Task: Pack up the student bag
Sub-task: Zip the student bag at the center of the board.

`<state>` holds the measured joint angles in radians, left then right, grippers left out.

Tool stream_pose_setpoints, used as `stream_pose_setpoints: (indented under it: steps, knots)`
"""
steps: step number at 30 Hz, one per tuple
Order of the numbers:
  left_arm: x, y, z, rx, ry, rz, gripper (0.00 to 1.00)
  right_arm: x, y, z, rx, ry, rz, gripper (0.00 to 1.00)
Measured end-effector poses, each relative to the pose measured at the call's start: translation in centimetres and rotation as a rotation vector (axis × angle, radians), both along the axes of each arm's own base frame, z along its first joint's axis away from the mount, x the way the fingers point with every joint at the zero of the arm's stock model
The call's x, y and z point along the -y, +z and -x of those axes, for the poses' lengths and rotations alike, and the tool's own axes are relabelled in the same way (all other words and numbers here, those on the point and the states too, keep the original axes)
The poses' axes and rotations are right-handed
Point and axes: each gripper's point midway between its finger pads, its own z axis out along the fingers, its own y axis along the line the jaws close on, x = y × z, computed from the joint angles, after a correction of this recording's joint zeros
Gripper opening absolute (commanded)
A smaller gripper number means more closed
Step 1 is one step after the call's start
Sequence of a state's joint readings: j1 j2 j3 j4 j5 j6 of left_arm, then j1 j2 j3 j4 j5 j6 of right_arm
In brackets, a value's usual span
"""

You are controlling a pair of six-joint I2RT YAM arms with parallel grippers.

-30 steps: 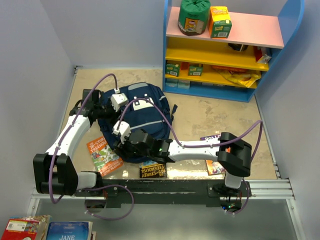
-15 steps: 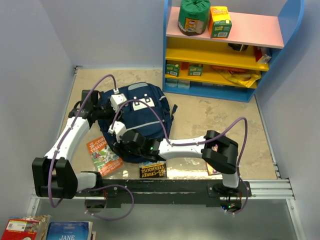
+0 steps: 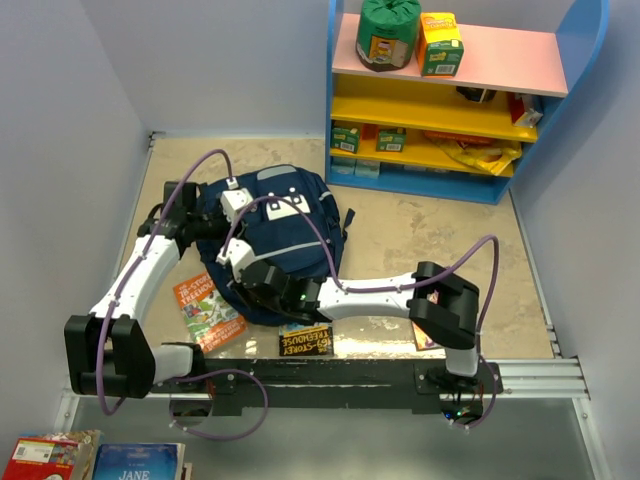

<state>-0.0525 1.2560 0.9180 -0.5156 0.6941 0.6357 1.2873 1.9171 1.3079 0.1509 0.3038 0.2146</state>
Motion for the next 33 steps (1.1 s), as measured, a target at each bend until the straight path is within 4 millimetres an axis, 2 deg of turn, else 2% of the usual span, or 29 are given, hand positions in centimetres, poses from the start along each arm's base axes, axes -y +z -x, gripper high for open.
stream_pose_setpoints:
  steps: [5,10,15,19,26,29,33]
  knots:
    - [0.0,0.1,0.7,-0.015,-0.016,-0.006,0.55,0.6,2.2,-0.5,0.035,-0.018,-0.026,0.00]
    - [-0.8,1.4,1.3,0.013,-0.064,-0.051,0.56,2.2,4.0,-1.7,0.040,-0.048,-0.069,0.00]
    - [-2.5,1.9,1.9,0.024,-0.097,-0.103,0.54,4.4,4.2,-4.3,0.029,-0.105,-0.090,0.00]
    - [-3.4,1.7,2.7,0.022,-0.154,-0.144,0.54,5.1,4.0,-4.9,0.019,-0.114,-0.097,0.00]
    - [-2.1,-1.5,6.2,0.024,-0.296,-0.128,0.61,5.1,3.9,-4.7,0.007,-0.097,-0.112,0.00]
    - [-0.9,-1.7,7.0,0.082,-0.351,-0.132,0.62,5.3,4.1,-4.4,-0.001,-0.091,-0.122,0.00]
    - [1.0,-1.4,6.9,0.173,-0.425,-0.148,0.61,6.4,5.0,-4.1,-0.005,-0.093,-0.145,0.00]
